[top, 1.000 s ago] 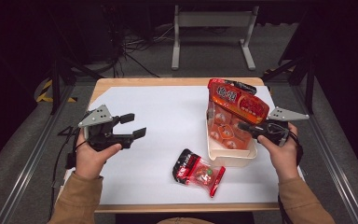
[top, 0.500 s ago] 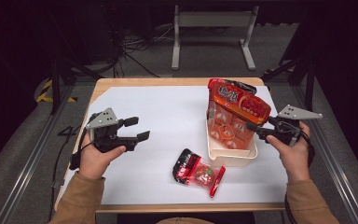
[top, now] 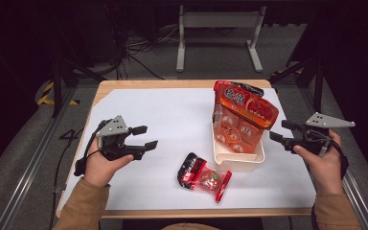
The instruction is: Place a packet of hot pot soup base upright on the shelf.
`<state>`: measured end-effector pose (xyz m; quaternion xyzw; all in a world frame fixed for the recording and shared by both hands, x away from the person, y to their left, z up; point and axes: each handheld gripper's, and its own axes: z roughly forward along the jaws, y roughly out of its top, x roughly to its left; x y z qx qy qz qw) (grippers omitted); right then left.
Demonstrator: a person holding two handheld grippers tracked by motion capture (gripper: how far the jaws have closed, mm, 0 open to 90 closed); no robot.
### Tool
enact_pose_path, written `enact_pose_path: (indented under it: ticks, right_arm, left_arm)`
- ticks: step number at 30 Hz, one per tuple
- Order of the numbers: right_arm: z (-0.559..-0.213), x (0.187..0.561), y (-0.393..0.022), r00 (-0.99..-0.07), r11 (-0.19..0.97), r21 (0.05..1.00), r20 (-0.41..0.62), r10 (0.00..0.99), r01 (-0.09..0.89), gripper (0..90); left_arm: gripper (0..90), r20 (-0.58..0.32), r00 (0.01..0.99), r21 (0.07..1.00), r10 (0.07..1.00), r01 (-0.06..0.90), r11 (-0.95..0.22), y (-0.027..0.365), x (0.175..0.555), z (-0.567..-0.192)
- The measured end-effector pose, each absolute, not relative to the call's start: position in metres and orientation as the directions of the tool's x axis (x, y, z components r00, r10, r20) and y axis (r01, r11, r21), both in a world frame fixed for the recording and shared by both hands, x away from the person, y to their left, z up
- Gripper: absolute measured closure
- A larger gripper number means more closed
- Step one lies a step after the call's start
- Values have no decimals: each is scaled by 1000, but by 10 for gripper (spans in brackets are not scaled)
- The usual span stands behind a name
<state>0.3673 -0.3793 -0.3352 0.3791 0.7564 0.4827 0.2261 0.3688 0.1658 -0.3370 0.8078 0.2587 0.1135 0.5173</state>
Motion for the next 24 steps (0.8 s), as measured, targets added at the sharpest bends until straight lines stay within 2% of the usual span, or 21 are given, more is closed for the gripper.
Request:
enact_pose_path:
  ticks: [4, 13, 17, 24]
  right_arm:
    - [-337, 367, -387, -590, 250, 896, 15, 807, 366, 299]
    - [-348, 370, -393, -582, 261, 886, 12, 813, 384, 280]
    - [-350, 371, -394, -579, 258, 885, 15, 815, 387, 279]
    - [-354, 373, -394, -577, 254, 882, 24, 817, 396, 274]
  left_arm:
    - [318, -117, 837, 879, 535, 338, -336, 166, 370, -343]
    - [288, -123, 842, 889, 526, 329, -319, 160, 366, -356]
    - [301, -130, 843, 885, 521, 336, -322, 156, 365, -363]
    - [384, -170, 860, 871, 481, 360, -334, 145, 365, -376]
